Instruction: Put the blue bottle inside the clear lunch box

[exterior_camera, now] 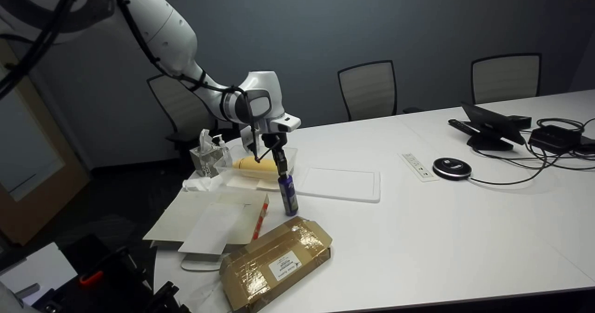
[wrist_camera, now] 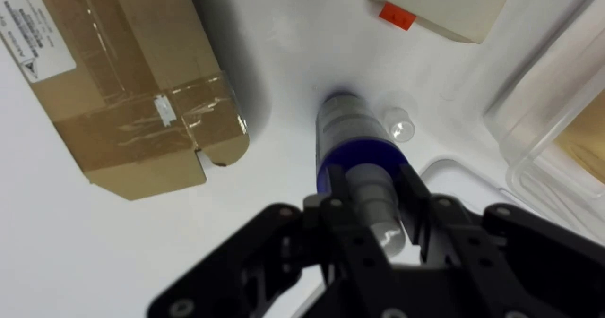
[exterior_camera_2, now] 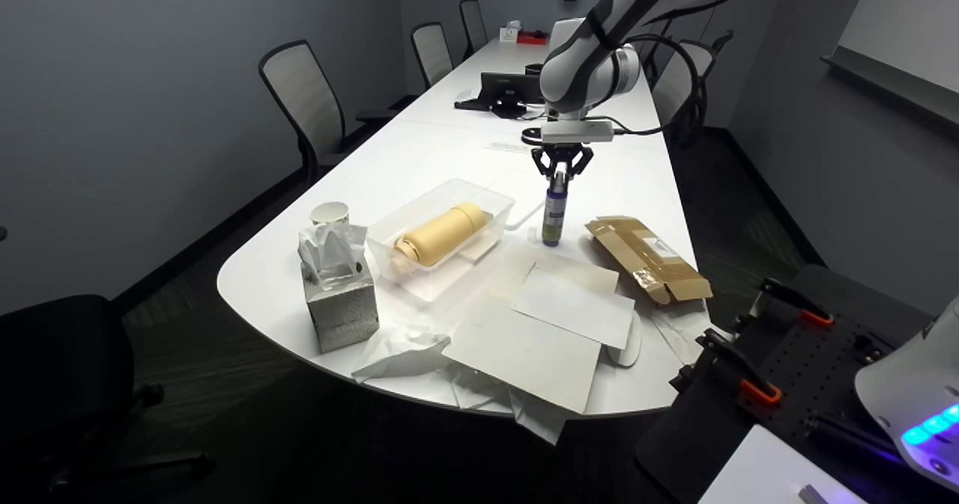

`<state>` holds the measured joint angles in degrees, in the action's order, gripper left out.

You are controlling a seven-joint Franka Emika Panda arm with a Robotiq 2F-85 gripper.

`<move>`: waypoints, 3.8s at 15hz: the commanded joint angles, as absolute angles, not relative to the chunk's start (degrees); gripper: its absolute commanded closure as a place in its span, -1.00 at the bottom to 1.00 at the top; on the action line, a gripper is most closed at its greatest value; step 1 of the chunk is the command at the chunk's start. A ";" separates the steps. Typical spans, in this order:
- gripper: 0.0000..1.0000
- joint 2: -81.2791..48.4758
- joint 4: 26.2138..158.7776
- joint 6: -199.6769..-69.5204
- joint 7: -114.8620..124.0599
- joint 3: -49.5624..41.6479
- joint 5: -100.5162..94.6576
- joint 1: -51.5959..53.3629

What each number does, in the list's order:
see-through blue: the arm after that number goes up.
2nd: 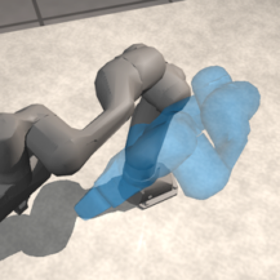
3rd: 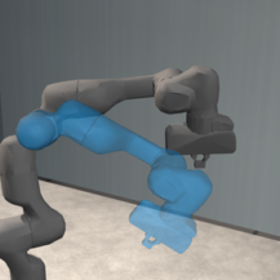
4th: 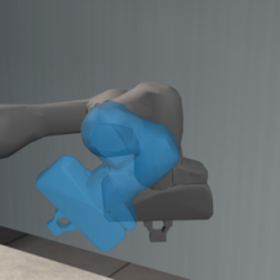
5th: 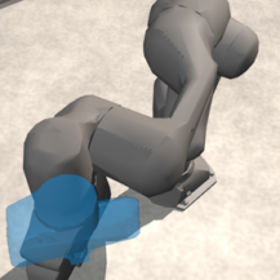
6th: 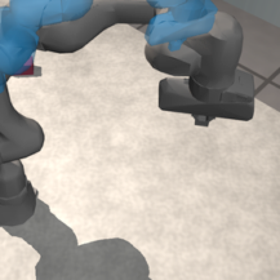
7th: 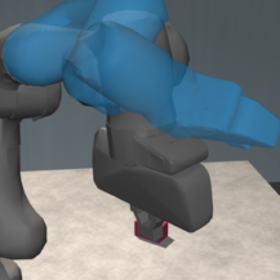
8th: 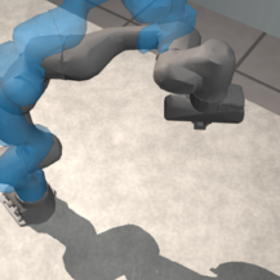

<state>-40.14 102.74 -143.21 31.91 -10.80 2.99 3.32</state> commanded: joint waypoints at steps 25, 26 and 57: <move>0.85 -37.45 93.17 -135.05 10.81 4.85 -2.18 12.19; 0.85 -38.29 92.90 -135.73 10.40 4.86 -2.20 12.19; -1.00 -42.95 80.13 -129.75 7.09 2.54 -1.31 6.92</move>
<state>-46.71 77.38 -131.26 5.96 3.67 -2.49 7.59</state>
